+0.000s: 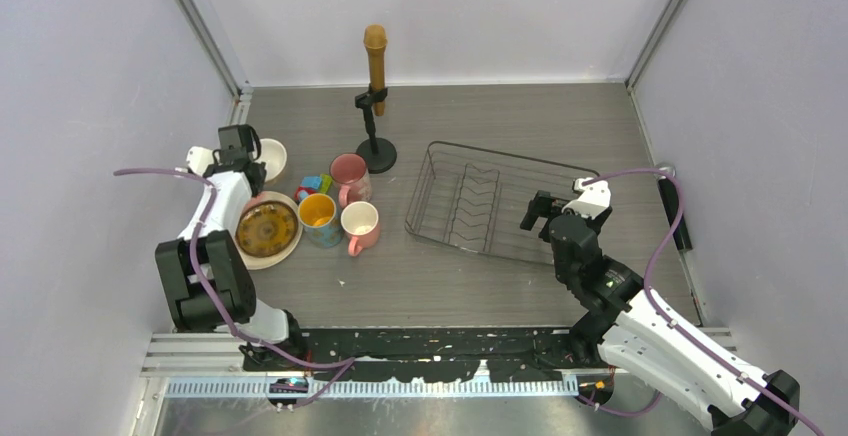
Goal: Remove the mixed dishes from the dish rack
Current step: Place the bowl at the center of the board.
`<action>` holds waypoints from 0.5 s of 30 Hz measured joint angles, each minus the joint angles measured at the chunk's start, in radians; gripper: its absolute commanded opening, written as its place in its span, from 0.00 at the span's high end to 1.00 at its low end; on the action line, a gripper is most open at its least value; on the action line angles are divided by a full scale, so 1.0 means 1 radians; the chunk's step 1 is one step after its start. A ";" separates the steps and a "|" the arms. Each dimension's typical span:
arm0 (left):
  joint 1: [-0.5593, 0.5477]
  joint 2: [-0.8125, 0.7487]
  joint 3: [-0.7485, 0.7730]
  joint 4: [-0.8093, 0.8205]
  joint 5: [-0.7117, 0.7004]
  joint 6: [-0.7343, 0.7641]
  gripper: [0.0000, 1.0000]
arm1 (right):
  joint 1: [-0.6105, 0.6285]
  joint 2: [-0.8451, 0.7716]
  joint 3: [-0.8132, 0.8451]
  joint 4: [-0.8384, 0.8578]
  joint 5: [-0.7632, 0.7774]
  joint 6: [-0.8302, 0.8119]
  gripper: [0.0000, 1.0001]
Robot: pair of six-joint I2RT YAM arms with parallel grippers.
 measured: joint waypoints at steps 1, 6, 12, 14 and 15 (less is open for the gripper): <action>0.000 0.005 -0.011 0.011 0.000 -0.013 1.00 | 0.000 0.000 0.000 0.001 0.000 0.000 0.00; 0.000 0.056 -0.023 0.039 -0.005 -0.060 1.00 | 0.000 0.000 0.000 0.007 0.000 0.000 0.00; 0.000 0.135 -0.022 0.069 -0.004 -0.093 1.00 | 0.000 0.000 0.000 0.007 0.000 -0.001 0.00; 0.000 0.153 -0.022 0.072 -0.003 -0.098 1.00 | 0.000 0.000 0.000 0.008 0.000 -0.001 0.00; 0.000 0.158 -0.022 0.073 -0.003 -0.100 1.00 | 0.000 0.000 0.000 0.010 0.000 -0.001 0.00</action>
